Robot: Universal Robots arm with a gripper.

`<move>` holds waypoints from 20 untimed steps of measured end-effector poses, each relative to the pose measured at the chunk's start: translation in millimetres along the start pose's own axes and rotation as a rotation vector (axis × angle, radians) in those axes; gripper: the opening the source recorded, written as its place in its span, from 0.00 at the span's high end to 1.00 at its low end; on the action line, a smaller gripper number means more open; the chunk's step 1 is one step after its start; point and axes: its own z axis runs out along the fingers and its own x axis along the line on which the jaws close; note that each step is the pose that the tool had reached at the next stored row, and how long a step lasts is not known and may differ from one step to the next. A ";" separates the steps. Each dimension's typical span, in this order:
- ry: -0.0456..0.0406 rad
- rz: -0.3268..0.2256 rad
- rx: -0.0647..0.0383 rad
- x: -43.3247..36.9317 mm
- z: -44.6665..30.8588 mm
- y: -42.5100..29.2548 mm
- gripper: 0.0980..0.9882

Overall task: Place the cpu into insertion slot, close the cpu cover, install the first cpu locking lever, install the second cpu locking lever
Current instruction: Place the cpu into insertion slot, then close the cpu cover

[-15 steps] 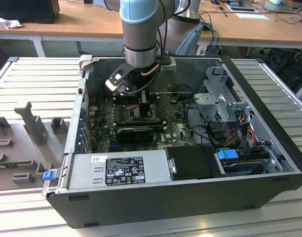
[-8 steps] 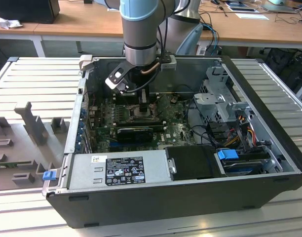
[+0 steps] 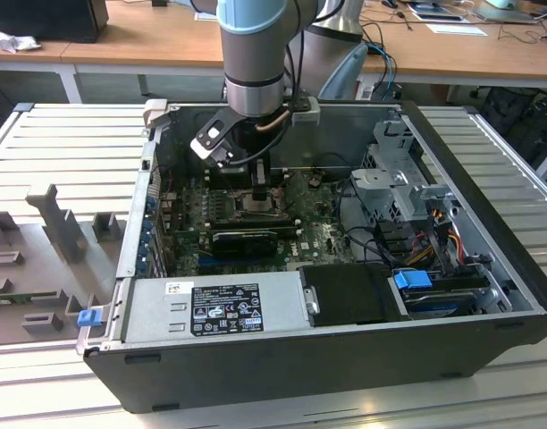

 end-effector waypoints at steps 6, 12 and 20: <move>0.0002 0.001 0.000 0.1 -3.0 0.3 0.99; 0.0011 0.002 0.003 -0.5 -2.8 4.8 0.99; 0.0011 0.002 0.003 -0.3 -18.0 10.3 0.99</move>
